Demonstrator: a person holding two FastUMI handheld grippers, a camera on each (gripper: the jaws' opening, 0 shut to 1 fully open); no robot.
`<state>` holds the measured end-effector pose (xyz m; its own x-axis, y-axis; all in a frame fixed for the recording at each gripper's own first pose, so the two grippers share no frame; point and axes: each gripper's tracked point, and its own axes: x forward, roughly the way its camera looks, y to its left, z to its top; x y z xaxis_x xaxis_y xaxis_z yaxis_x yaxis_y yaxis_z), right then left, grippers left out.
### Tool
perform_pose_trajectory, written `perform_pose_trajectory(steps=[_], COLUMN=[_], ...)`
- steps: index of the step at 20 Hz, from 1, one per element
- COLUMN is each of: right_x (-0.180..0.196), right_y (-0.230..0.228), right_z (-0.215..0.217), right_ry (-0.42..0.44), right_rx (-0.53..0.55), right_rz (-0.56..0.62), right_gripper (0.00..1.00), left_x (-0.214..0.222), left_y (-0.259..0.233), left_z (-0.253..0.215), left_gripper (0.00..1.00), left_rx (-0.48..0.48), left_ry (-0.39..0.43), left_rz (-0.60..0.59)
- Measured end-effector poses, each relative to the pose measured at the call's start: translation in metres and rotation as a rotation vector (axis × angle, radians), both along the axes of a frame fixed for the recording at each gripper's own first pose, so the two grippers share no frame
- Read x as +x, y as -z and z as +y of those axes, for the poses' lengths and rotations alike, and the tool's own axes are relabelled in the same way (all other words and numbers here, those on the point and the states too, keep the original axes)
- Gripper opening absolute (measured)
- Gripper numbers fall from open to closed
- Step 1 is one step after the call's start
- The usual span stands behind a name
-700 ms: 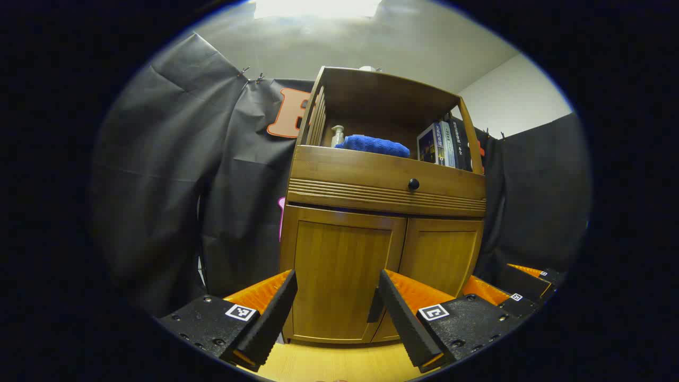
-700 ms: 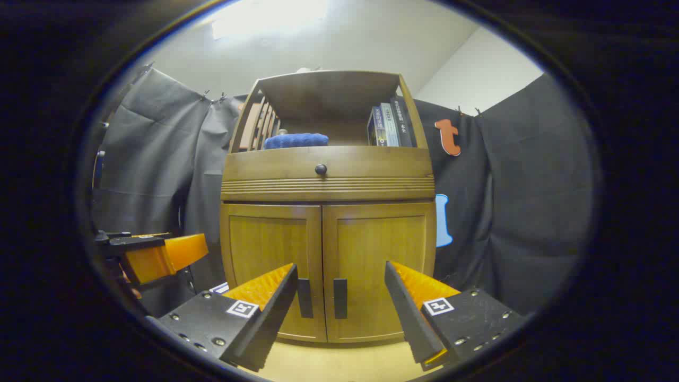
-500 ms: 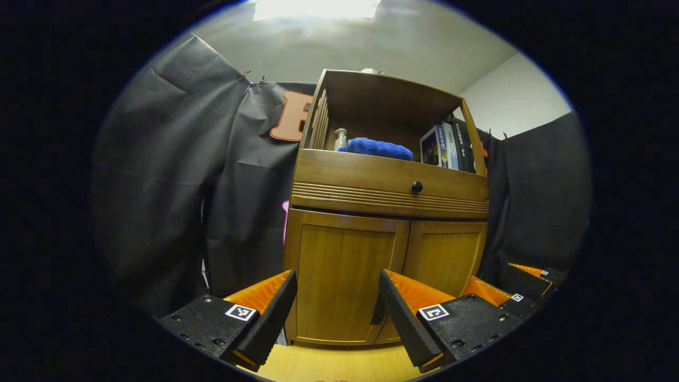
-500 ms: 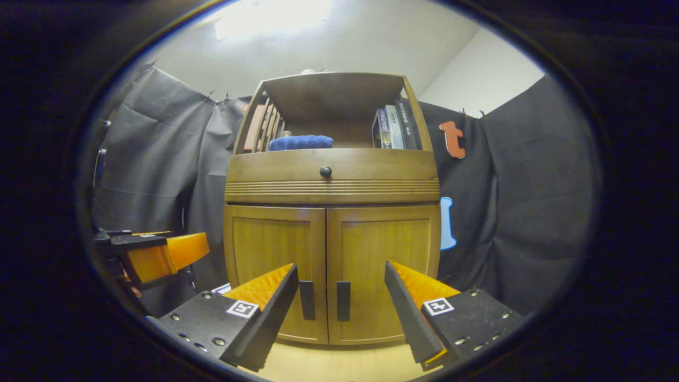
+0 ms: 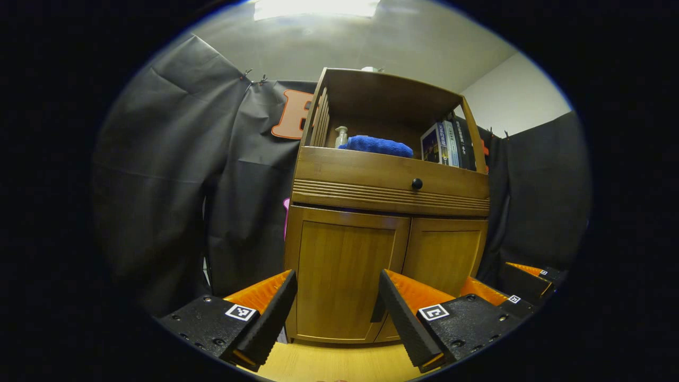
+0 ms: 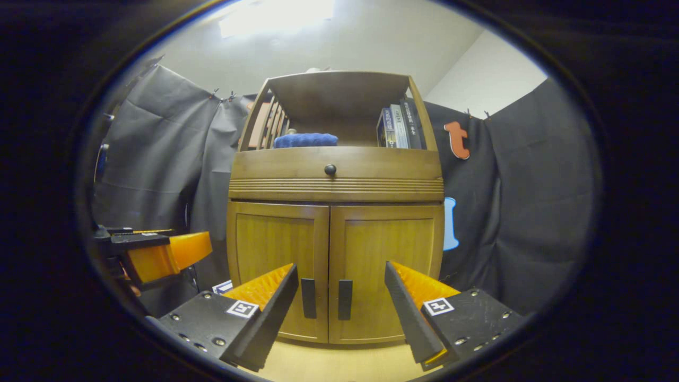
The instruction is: Open the right door of the double-door shoe cabinet with the right hand, and open the left door with the left hand.
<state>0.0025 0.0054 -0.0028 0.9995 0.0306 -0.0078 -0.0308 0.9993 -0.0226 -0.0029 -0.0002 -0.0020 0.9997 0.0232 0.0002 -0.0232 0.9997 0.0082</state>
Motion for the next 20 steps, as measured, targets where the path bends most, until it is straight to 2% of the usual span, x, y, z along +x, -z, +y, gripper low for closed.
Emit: perform_pose_trajectory(steps=[6, 10, 15, 20], right_x=[0.012, 0.044, 0.098, 0.146], right_y=[0.017, 0.032, 0.065, 0.116], right_z=[-0.007, -0.012, -0.003, 0.008], right_ry=[0.026, 0.033, 0.009, -0.037], right_rx=[-0.014, -0.03, -0.055, -0.084], right_rz=[0.039, 0.061, 0.118, 0.243], right_gripper=[0.96, 0.96, 0.97, 0.96], left_x=[0.001, -0.004, -0.02, -0.049], left_y=[0.001, 0.001, -0.002, -0.004], left_z=[0.002, 0.021, 0.075, 0.127], left_gripper=[0.95, 0.95, 0.95, 0.95], left_rx=[0.006, 0.028, 0.078, 0.079], left_ry=[-0.011, -0.059, -0.219, -0.403], left_rz=[0.002, 0.006, 0.011, 0.012])
